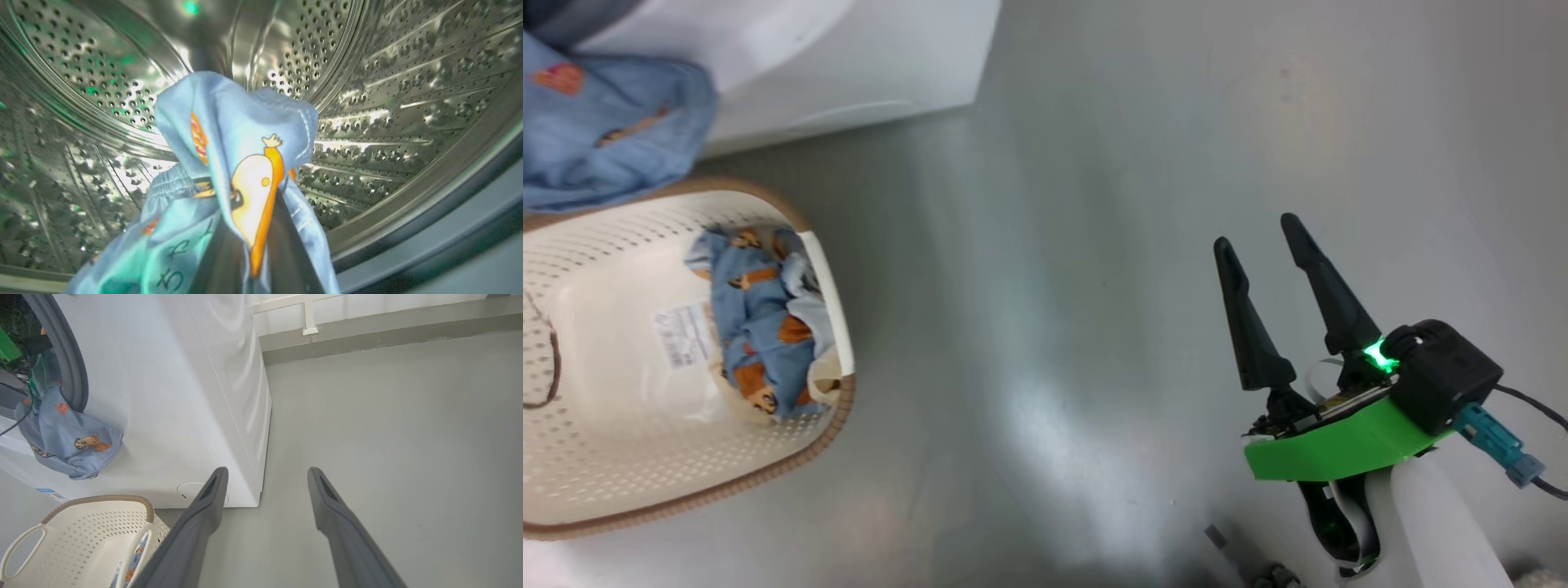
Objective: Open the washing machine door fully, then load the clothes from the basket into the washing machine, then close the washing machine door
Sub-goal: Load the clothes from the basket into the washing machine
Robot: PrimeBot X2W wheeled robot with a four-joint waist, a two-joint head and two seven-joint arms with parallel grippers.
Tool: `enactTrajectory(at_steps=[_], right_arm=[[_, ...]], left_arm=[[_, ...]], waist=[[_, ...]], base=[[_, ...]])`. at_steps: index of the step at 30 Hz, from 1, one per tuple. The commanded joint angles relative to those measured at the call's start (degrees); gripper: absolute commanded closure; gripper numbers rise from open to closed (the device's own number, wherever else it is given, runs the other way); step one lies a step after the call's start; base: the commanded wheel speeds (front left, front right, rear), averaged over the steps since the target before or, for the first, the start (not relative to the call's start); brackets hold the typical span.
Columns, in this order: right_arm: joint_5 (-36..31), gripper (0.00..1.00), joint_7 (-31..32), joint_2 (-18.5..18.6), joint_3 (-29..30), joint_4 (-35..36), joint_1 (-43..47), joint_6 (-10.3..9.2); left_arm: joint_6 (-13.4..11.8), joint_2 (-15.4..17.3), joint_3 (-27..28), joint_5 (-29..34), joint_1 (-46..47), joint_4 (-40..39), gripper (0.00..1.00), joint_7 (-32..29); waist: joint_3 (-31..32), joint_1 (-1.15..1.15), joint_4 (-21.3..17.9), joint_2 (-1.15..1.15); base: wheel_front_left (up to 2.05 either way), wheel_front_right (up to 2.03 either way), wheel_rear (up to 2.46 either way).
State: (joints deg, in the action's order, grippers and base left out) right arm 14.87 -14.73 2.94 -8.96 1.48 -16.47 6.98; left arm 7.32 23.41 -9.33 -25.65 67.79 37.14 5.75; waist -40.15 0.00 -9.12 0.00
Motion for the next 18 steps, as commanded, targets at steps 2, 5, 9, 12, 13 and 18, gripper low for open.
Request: enactTrajectory(at_steps=[2,5,9,12,13,18], right_arm=[[0.9,0.00,-0.3,-0.1,-2.1,0.5,0.7,0.51],[1.5,0.00,-0.3,-0.1,-3.4,-0.5,0.8,0.51],[2.0,0.00,-0.3,-0.1,-4.8,-1.2,0.5,0.51],[2.5,0.00,-0.3,-0.1,-5.5,-1.3,0.5,0.51],[2.5,0.00,-0.3,-0.1,-5.6,-1.4,0.5,0.51],[3.2,0.00,-0.3,-0.1,-6.8,-1.8,0.1,0.51]], left_arm=[[0.2,3.5,-0.4,-1.2,3.4,0.8,1.00,-3.0],[0.2,4.3,-1.7,-3.3,7.5,3.9,1.00,-6.0],[0.2,5.4,-2.5,-4.6,10.4,6.8,1.00,-7.9],[0.2,6.3,-2.9,-4.5,12.5,8.4,1.00,-7.6],[0.2,6.5,-2.9,-4.4,13.3,8.6,1.00,-6.5],[0.2,8.6,-5.2,0.8,17.7,7.1,1.00,5.6]], waist=[[-3.5,0.00,-2.6,0.00],[-5.1,0.00,-3.6,0.00],[-6.6,0.00,-4.7,0.00],[-7.6,0.00,-5.3,0.00],[-8.0,0.00,-5.3,0.00],[-9.7,0.00,-5.9,0.00]], base=[[0.00,0.00,0.00],[0.00,0.00,0.00],[0.00,0.00,0.00],[0.00,0.00,0.00],[0.00,0.00,0.00],[0.00,0.00,0.00]])
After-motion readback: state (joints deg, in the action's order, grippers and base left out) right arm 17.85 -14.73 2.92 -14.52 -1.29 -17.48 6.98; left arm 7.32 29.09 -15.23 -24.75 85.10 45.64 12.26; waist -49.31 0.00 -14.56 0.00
